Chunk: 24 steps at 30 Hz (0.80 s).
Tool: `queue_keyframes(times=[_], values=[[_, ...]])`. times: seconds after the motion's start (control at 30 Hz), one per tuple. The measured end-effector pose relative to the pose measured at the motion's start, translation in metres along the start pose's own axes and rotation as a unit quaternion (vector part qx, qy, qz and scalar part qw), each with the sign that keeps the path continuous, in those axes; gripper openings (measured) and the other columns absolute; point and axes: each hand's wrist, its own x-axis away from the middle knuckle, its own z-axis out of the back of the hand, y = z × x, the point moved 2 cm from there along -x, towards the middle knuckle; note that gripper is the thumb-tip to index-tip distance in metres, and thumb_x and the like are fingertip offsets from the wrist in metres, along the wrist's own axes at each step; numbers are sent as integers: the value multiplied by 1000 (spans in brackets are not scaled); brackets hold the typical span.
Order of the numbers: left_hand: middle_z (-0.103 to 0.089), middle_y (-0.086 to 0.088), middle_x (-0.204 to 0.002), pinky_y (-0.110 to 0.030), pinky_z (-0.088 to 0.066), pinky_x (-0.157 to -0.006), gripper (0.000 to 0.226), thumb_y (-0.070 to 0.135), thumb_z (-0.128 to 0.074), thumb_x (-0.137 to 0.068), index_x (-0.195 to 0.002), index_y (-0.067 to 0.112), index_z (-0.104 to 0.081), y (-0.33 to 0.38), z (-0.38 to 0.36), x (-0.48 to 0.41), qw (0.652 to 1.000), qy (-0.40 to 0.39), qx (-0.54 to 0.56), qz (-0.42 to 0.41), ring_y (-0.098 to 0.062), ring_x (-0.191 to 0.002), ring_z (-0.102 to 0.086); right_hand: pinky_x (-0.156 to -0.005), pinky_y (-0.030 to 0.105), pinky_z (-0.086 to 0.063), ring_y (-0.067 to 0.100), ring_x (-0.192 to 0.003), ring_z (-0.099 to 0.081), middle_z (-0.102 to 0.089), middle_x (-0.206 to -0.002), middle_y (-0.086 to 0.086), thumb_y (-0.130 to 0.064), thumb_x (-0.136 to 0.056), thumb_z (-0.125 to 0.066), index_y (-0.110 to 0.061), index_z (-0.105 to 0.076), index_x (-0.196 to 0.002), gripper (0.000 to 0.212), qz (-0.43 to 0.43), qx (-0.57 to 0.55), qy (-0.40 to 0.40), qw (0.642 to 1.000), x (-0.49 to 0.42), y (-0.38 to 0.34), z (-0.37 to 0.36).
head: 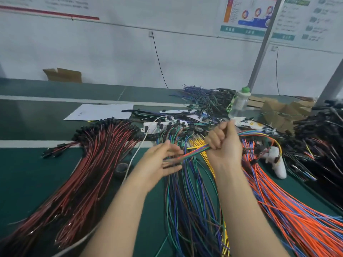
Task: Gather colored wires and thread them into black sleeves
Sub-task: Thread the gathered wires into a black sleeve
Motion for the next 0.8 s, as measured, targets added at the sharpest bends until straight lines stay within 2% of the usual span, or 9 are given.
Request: queue_keyframes(times=[0.07,0.13,0.23,0.3,0.4,0.5,0.57,0.67,0.8], values=[[-68,-13,-92,-28,-57,-58,24,13,-42,-99,-88,5,-62,-10,-16,-8,994,57,92,-25,-19,-77,-66,-31,16,-17,3,-29,-21,-25,-39,-10,-36,-103,-34,-16,-41,-68,41,-6,33,14,999,6,24,0],[-66,-9,-84,-23,-53,-51,27,12,-39,-100,-86,8,-61,-17,-32,-17,992,89,84,-32,-15,-67,-64,-31,16,-16,4,-29,-19,-23,-40,-8,-36,-103,-35,-14,-42,-67,43,-11,49,24,998,8,42,4],[-66,-10,-77,-30,-55,-58,37,30,-35,-102,-84,10,-61,-25,-36,-31,987,92,-114,-67,-16,-61,-62,-33,16,-14,5,-29,-17,-21,-39,-8,-40,-103,-32,-14,-39,-65,46,10,33,34,999,-8,38,10],[-60,-3,-63,-31,-48,-63,43,39,-35,-100,-71,13,-54,-27,-36,-40,948,75,-276,-139,-15,-59,-56,-33,18,-13,5,-29,-16,-22,-39,-9,-42,-102,-31,-15,-39,-65,47,26,27,40,999,-25,29,13],[-44,7,-49,-22,-31,-52,43,33,-37,-100,-60,17,-45,-20,-36,-59,871,132,-401,-252,-5,-47,-40,-34,20,-13,6,-30,-18,-23,-40,-8,-42,-102,-33,-16,-40,-64,47,8,-20,37,999,-49,33,15],[-60,-6,-67,-36,-40,-64,43,30,-33,-101,-73,6,-56,-11,-34,-89,847,173,-430,-259,-16,-64,-55,-30,19,-18,6,-28,-19,-23,-38,-7,-39,-102,-35,-15,-40,-63,46,-48,-58,23,997,-80,42,15],[-62,-12,-71,-41,-42,-69,43,31,-31,-101,-71,9,-53,-4,-33,-113,838,180,-452,-247,-28,-73,-59,-29,19,-18,7,-27,-18,-21,-36,-7,-39,-101,-34,-16,-37,-61,47,-64,-52,24,996,-106,43,14],[-61,-10,-74,-40,-45,-71,42,31,-29,-101,-74,10,-52,14,-29,-155,834,197,-455,-242,-30,-74,-58,-31,16,-13,7,-27,-15,-19,-37,-7,-44,-103,-27,-17,-32,-60,52,-24,-52,51,997,-151,41,15],[-60,-7,-106,-33,-43,-80,24,19,-37,-100,-105,13,-59,48,-16,-238,789,234,-515,-239,-25,-94,-56,-40,19,-7,9,-29,-13,-19,-39,-6,-45,-104,-23,-17,-31,-59,54,52,-62,86,993,-206,30,30]])
